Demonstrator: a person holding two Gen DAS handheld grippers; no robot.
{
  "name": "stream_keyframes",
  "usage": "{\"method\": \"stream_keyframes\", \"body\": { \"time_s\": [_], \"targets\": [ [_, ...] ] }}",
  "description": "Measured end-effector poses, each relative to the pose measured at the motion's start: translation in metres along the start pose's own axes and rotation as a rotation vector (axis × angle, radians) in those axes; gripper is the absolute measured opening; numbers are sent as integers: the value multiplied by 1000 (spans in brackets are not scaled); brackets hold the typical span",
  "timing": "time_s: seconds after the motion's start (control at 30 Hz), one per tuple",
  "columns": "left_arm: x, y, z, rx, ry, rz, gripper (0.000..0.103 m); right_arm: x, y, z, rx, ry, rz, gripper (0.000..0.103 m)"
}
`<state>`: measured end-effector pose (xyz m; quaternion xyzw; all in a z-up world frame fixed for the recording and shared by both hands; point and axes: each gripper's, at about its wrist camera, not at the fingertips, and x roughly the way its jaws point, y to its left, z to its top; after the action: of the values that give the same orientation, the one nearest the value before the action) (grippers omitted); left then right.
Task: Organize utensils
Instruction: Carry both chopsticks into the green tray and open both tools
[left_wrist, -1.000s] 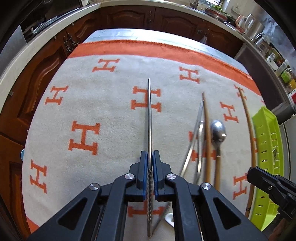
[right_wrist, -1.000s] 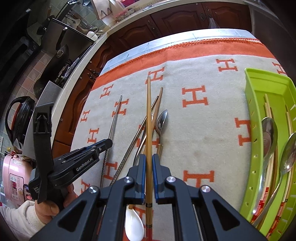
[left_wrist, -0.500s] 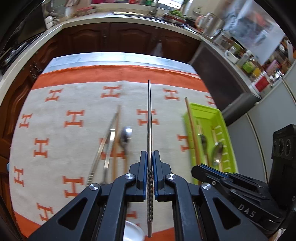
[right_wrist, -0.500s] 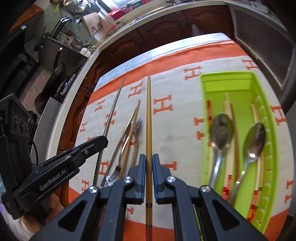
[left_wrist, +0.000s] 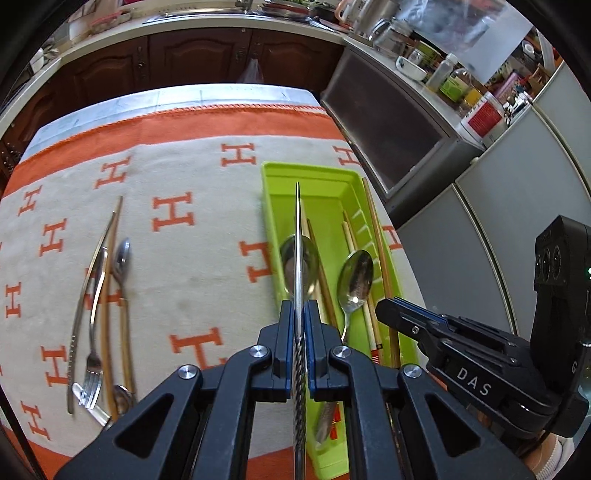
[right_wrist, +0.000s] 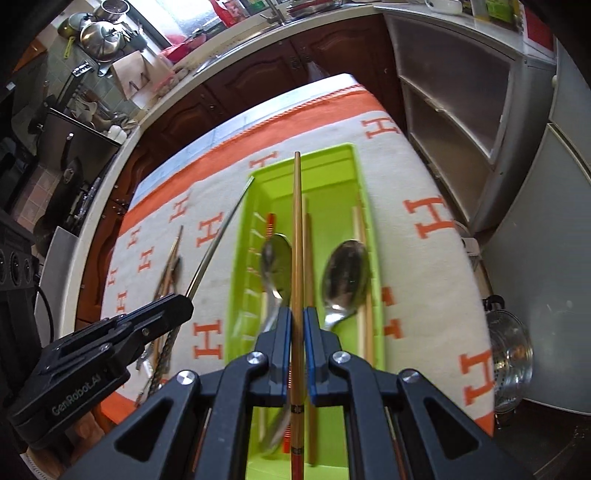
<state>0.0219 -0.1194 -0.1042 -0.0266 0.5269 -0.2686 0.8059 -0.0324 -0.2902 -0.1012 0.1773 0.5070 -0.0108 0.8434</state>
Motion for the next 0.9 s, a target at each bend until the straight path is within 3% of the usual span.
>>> {"method": "stream_keyframes", "body": {
  "time_s": [0.3, 0.37, 0.9],
  "targets": [
    [25, -10, -3, -5, 48, -9, 4, 14, -14, 1, -22, 54, -49, 8],
    [26, -11, -4, -5, 51, -14, 11, 16, -15, 1, -30, 64, -50, 8],
    [-2, 6, -10, -44, 18, 45, 17, 16, 6, -1, -73, 96, -7, 8]
  ]
}}
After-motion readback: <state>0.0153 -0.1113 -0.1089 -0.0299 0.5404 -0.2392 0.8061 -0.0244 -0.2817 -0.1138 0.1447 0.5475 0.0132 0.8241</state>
